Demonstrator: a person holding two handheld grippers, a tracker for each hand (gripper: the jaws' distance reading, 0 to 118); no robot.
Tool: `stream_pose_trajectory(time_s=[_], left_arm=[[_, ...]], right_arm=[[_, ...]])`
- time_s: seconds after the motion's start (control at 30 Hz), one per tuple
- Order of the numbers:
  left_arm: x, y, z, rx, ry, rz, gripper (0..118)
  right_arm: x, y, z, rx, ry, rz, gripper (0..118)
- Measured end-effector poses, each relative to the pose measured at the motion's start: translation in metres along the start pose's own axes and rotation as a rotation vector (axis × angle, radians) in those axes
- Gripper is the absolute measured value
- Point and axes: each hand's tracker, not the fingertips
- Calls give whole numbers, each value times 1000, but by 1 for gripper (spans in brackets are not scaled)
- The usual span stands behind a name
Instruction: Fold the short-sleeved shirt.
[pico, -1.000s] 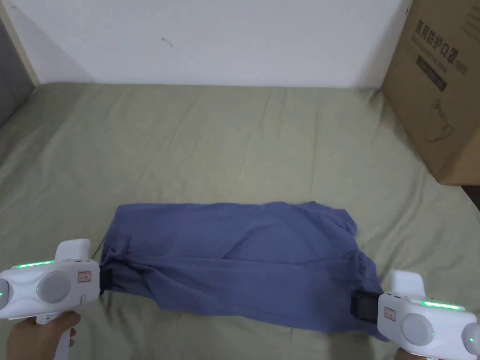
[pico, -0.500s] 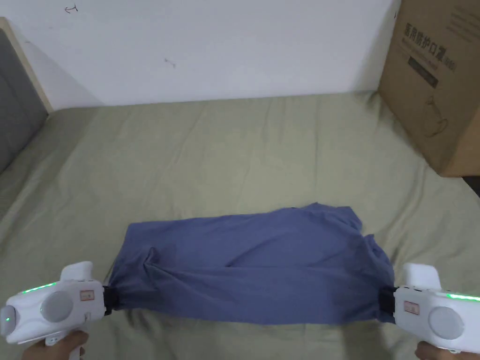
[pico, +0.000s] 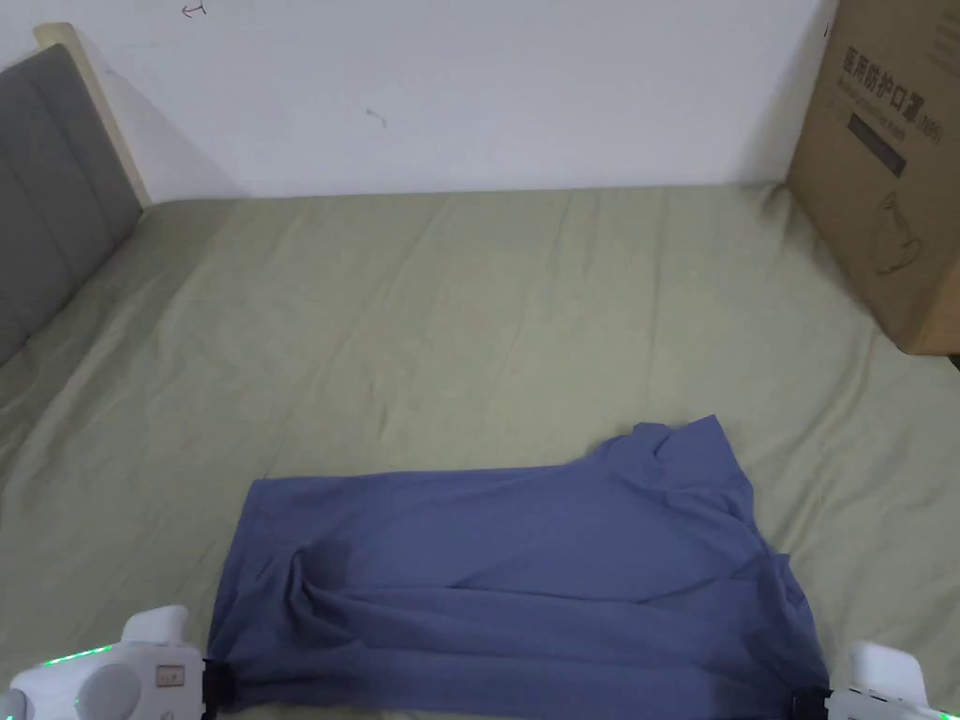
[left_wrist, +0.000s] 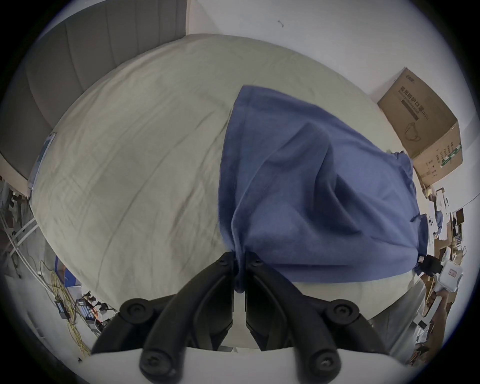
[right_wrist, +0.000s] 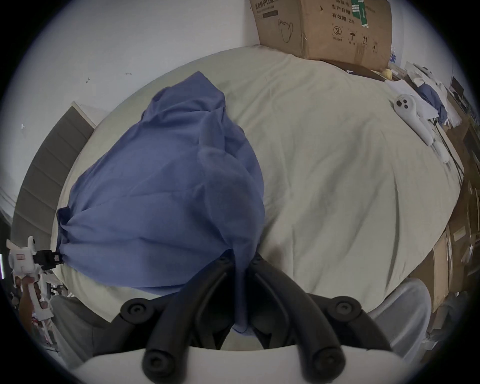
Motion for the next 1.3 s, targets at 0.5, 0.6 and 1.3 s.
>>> stream_pose_trajectory(time_s=[0.5, 0.6, 1.3], left_arm=[[57, 5, 65, 224, -50, -82, 87], [75, 13, 106, 395, -91, -122, 87], [123, 23, 136, 644, -104, -189, 0]], right_arm=[[-34, 39, 63, 160, 19, 53, 108], [-51, 61, 101, 299, 59, 72, 108], [-123, 81, 171, 712, 2, 217, 0]])
